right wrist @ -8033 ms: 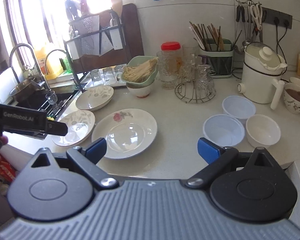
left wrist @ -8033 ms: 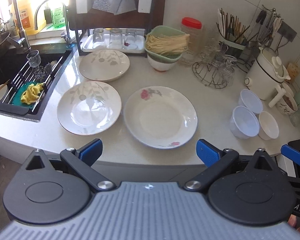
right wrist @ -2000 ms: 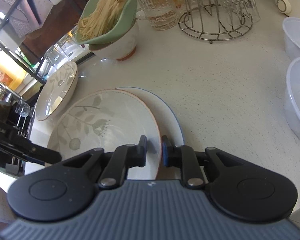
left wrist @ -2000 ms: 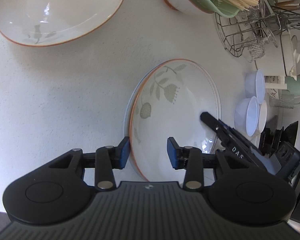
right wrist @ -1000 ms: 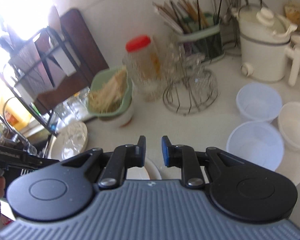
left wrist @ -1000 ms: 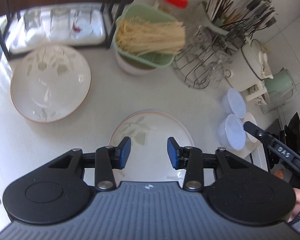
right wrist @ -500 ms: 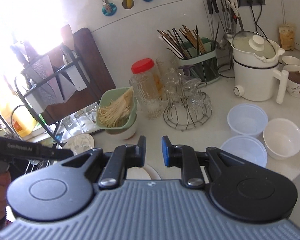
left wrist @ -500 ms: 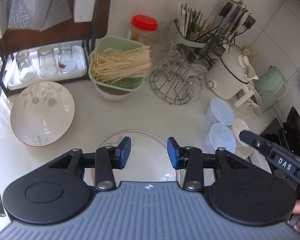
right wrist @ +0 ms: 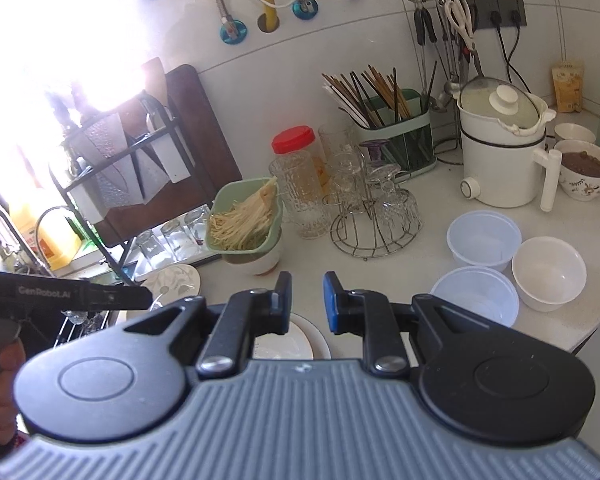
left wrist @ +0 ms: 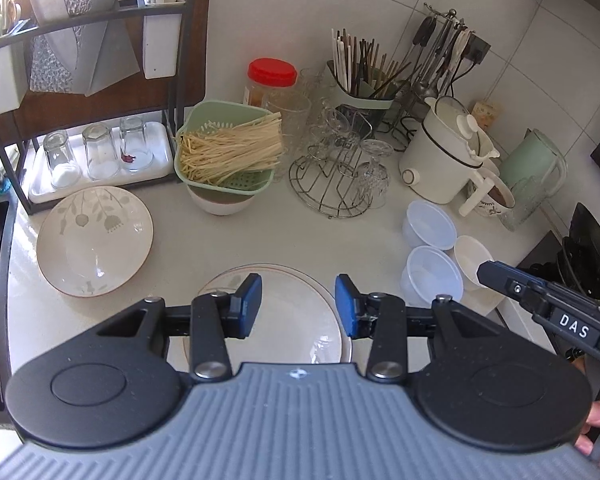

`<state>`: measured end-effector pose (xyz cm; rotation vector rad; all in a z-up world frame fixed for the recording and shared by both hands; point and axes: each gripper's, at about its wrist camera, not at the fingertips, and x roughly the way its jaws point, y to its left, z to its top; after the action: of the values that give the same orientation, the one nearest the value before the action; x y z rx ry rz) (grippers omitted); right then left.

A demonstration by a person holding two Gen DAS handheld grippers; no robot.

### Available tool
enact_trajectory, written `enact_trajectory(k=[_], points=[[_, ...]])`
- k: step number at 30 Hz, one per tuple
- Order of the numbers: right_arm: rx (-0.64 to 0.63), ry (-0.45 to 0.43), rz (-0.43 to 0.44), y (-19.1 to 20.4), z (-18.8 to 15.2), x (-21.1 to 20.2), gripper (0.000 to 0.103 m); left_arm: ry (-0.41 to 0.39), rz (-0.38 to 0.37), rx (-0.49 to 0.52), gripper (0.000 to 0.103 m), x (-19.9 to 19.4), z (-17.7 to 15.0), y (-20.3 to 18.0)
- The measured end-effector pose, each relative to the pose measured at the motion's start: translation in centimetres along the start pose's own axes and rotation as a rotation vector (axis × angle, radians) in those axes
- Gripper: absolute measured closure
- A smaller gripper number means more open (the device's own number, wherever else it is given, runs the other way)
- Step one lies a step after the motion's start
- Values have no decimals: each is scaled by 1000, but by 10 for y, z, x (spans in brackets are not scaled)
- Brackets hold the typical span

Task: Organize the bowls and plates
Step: 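Lower the leaf-pattern plate onto the rose-print plate with the left tool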

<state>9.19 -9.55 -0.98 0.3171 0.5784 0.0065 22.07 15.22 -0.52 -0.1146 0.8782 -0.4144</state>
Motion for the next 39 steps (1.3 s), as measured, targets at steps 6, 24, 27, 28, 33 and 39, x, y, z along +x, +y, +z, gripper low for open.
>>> enact_trajectory(k=[6,24,27,28,33,39], points=[[13,1,-14,-1,-6,-4,82,-31,-4,4,58,-4,-9,-13],[-35,46,12,-43,-21,-21,82,-69,64,-28,57,0,-31,-64],[-43,45,21,-52,-20,-24,82,-68,85,-27,57,-1,-37,-72],[-44,47,25,-55,-20,-25,82,-68,92,-25,57,0,-38,-75],[-43,75,45,-67,-23,-27,82,-66,125,-50,56,0,-49,-82],[-36,105,77,-74,-26,-28,82,-54,165,-91,56,-2,-59,-84]])
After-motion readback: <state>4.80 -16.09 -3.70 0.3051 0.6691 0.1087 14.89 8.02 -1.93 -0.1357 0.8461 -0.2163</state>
